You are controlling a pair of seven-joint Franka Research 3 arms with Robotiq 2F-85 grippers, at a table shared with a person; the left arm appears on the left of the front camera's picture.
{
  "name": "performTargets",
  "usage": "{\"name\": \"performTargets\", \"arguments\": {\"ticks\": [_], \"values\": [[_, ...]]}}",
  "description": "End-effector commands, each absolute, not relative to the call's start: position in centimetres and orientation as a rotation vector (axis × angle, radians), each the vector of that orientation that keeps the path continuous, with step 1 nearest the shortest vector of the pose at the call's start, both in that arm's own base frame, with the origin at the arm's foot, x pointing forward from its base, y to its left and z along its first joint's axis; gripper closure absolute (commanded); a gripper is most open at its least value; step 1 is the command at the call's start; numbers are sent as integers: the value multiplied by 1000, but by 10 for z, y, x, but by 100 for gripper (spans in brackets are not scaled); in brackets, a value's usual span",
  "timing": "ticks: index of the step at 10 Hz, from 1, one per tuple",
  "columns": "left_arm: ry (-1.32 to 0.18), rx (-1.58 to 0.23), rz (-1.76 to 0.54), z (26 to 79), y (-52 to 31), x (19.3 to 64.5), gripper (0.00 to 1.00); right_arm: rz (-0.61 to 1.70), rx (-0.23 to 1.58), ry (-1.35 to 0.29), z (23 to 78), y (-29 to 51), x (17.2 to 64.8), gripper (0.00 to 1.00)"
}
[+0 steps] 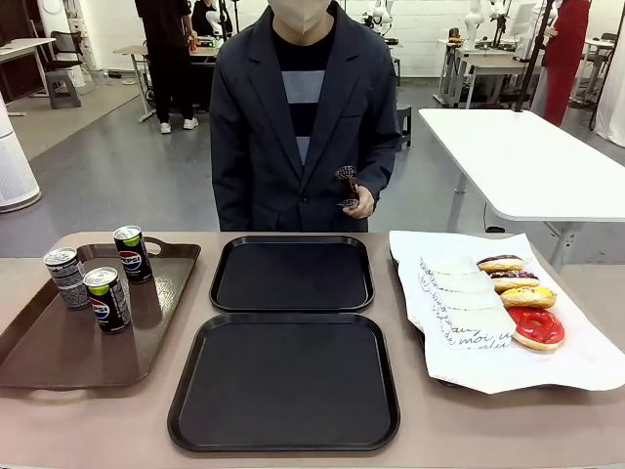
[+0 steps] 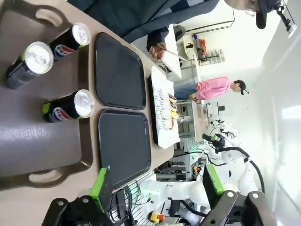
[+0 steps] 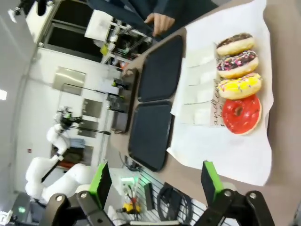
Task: Set up donuts and drinks on trays.
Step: Pick up one Pepsi coke and place it on the Flat Tray.
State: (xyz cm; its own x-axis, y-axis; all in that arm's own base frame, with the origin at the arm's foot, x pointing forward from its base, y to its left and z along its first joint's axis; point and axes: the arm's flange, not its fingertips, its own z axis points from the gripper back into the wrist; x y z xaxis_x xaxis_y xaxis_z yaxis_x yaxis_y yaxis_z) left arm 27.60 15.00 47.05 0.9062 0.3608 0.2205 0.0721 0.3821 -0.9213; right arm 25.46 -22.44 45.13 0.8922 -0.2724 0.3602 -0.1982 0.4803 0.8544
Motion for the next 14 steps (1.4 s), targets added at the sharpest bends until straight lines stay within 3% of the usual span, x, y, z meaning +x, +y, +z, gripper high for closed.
{"name": "performTargets", "arguments": {"ticks": [1,2,3,4,14], "values": [[-432,-1190,213,447,168,263,0,-31,1144,-530,450,-237,250,0],[-438,-1198,255,440,180,258,0,-39,1149,-545,450,-238,248,0],[-436,-1188,279,438,184,255,0,-11,1043,-544,459,-224,252,0],[-427,-1190,251,451,176,263,0,-55,1135,-523,451,-236,244,0],[-427,-1190,251,451,176,263,0,-55,1135,-523,451,-236,244,0]]}}
